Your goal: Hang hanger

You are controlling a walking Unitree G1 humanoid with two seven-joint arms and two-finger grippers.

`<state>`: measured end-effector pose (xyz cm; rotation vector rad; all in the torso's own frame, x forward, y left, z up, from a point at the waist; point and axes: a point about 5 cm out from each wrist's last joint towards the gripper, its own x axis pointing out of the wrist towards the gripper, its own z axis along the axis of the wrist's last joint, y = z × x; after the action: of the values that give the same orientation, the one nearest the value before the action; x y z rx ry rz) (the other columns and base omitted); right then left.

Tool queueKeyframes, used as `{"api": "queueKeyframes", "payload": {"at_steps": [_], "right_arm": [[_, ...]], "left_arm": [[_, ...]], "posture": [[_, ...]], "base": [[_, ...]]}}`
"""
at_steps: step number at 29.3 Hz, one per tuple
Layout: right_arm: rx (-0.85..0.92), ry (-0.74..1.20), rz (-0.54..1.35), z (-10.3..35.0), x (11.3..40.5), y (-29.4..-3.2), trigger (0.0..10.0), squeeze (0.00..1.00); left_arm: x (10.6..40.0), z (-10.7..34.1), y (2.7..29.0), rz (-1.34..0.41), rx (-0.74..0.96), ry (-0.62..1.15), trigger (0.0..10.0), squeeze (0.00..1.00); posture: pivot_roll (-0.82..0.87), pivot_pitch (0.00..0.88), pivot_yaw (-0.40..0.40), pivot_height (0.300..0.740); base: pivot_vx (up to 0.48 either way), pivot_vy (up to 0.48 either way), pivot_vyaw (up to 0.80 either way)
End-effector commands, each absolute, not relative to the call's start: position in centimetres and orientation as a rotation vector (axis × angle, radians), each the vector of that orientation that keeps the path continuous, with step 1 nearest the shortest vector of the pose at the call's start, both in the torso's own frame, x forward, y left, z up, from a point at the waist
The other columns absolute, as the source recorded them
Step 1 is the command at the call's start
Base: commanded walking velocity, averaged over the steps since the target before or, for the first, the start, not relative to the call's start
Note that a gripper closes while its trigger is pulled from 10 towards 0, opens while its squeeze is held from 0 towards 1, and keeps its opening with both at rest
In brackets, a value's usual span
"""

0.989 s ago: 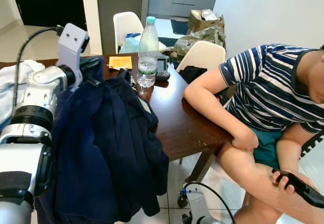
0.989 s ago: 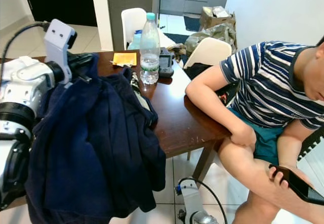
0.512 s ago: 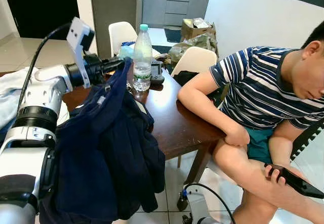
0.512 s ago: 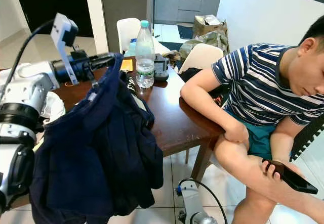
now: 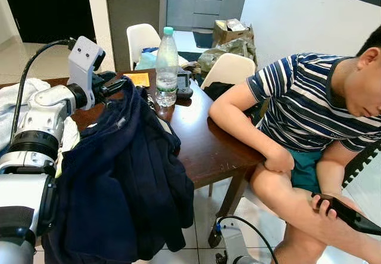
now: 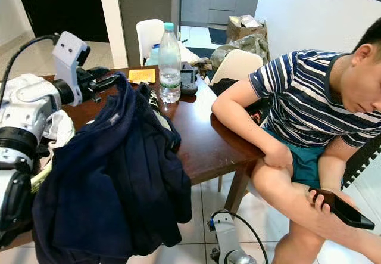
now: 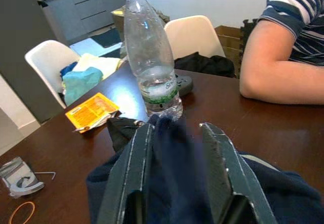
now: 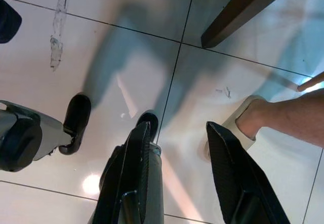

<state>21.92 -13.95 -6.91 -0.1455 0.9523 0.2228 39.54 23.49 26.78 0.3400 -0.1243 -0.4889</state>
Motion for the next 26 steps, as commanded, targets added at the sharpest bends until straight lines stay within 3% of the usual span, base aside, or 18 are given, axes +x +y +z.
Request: {"api": "queueKeyframes", "payload": {"at_steps": [1, 8, 11, 14, 17, 20, 22, 25, 26], "right_arm": [[-0.143, 0.956, 0.212, -7.0, 21.8, -14.3, 10.0, 0.0], [-0.144, 0.956, 0.217, -7.0, 21.8, -14.3, 10.0, 0.0], [-0.143, 0.957, 0.216, -7.0, 21.8, -14.4, 10.0, 0.0], [-0.138, 0.957, 0.211, -7.1, 21.7, -14.4, 10.0, 0.0], [-0.12, 0.945, 0.202, -7.0, 21.7, -14.5, 10.0, 0.0], [-0.093, 0.921, 0.193, -6.8, 22.0, -14.6, 10.0, 0.0], [-0.081, 0.911, 0.191, -6.7, 22.1, -14.6, 10.0, 0.0], [-0.076, 0.907, 0.186, -6.8, 22.0, -15.2, 10.0, 0.0], [-0.076, 0.907, 0.186, -6.8, 22.0, -15.2, 10.0, 0.0]], "left_arm": [[39.5, 27.3, 23.3, -0.514, 0.352, -0.148, 10.0, 0.0], [39.9, 26.1, 24.6, -0.358, 0.49, -0.017, 10.0, 0.0], [39.9, 24.8, 26.4, -0.246, 0.495, 0.182, 10.0, 0.0], [40.0, 26.0, 26.5, -0.197, 0.352, 0.145, 10.0, 0.0], [40.0, 28.3, 26.2, -0.101, 0.256, -0.076, 10.0, 0.0], [38.9, 28.8, 26.6, 0.03, 0.384, -0.209, 10.0, 0.0], [38.5, 28.3, 26.9, 0.075, 0.419, -0.207, 10.0, 0.0], [36.4, 26.5, 31.5, 0.335, 0.398, -0.099, 10.0, 0.0], [36.4, 26.5, 31.5, 0.335, 0.398, -0.099, 10.0, 0.0]], "posture": [[0.15, 0.0, -0.073, 0.74], [0.15, 0.0, -0.077, 0.74], [0.15, 0.0, -0.072, 0.74], [0.15, 0.0, -0.068, 0.74], [0.15, 0.0, -0.068, 0.74], [0.15, 0.0, -0.074, 0.74], [0.15, 0.0, -0.077, 0.74], [0.15, 0.0, -0.089, 0.74], [0.15, 0.0, -0.089, 0.74]], "base": [[0.0, 0.0, 0.0], [0.0, 0.0, 0.0], [0.0, 0.0, 0.0], [0.0, 0.0, 0.0], [0.0, 0.0, 0.0], [0.0, 0.0, 0.0], [0.0, 0.0, 0.0], [0.0, 0.0, 0.0], [0.0, 0.0, 0.0]]}}
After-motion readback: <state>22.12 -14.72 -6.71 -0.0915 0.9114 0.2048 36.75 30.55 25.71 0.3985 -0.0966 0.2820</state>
